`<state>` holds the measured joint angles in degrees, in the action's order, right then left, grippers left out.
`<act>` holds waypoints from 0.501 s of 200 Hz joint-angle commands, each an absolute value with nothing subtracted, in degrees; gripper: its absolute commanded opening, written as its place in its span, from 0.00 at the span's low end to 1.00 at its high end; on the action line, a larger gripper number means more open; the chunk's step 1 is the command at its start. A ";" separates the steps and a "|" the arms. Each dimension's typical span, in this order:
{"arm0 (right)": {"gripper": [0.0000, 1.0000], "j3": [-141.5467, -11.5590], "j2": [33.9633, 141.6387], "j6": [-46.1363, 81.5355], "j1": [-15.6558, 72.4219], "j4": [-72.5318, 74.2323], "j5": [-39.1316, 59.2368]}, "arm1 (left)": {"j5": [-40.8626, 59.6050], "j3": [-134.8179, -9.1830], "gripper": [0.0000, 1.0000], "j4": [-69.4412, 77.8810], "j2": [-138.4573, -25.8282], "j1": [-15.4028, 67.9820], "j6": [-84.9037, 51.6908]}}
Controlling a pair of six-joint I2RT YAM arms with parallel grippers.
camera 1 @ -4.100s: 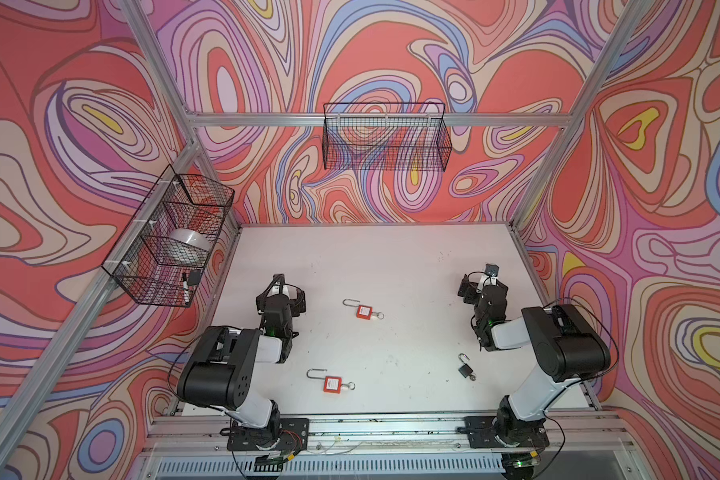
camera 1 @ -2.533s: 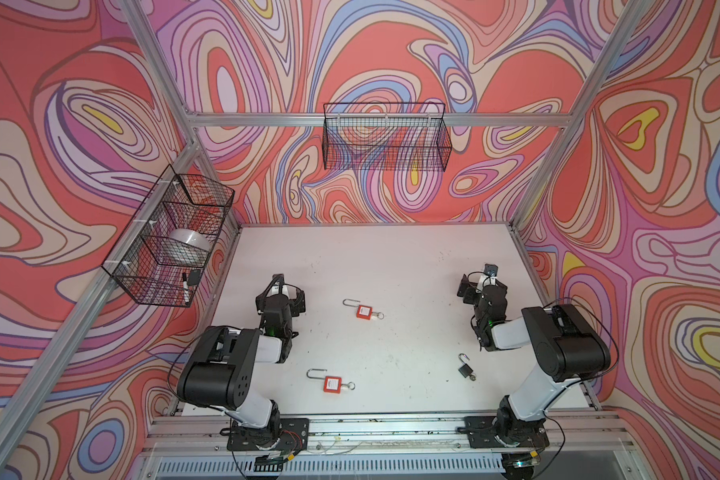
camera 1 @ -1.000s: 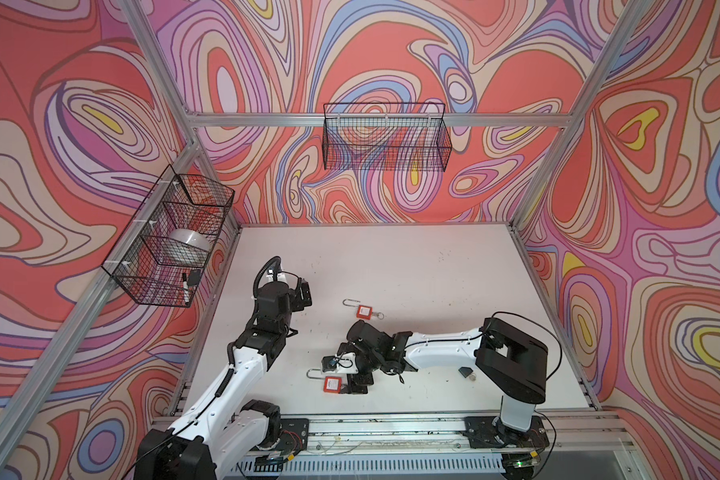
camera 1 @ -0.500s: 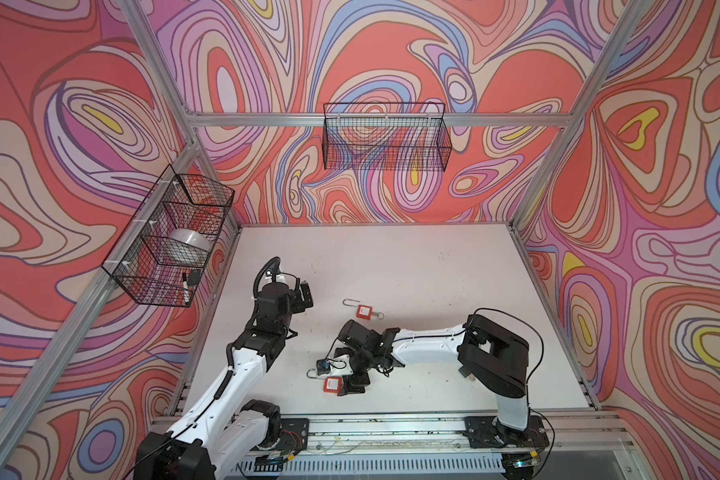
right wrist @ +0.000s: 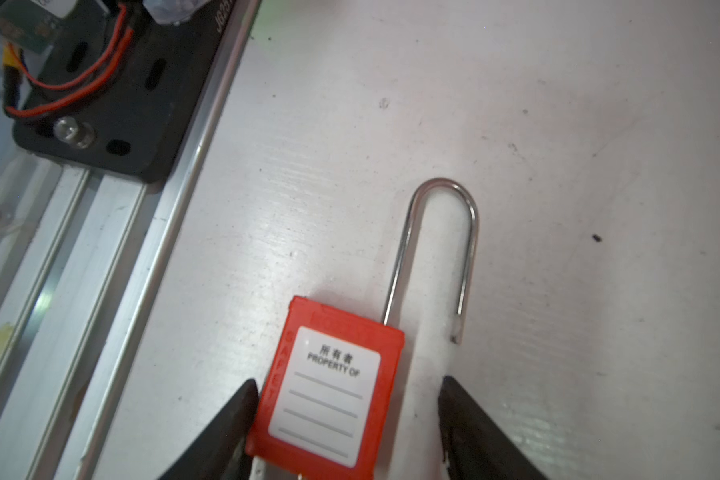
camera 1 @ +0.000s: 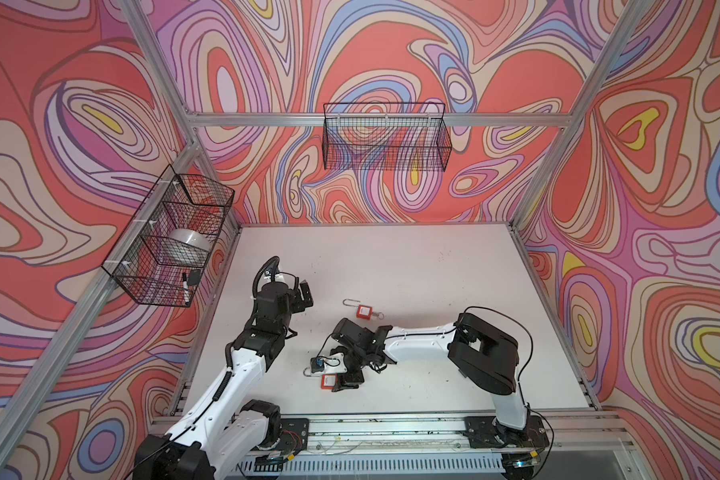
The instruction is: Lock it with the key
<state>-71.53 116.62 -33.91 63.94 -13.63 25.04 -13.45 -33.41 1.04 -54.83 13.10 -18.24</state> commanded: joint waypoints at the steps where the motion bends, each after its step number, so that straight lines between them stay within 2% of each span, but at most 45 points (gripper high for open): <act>1: 0.69 -72.33 118.29 -32.96 64.25 -16.46 24.79 | -13.40 -35.33 1.00 -1.17 -53.88 13.27 -18.90; 34: 0.61 -72.78 119.32 -31.85 64.20 -15.77 24.36 | -13.13 -35.84 1.00 -2.29 -53.79 13.27 -19.21; 100: 0.39 -70.93 118.58 -30.39 64.12 -11.20 20.63 | -10.54 -39.13 0.99 -8.11 -51.39 13.18 -23.22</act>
<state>-73.76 118.24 -31.22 63.94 -13.34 23.86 -12.27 -36.64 -4.82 -53.54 13.08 -20.71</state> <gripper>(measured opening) 0.424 0.991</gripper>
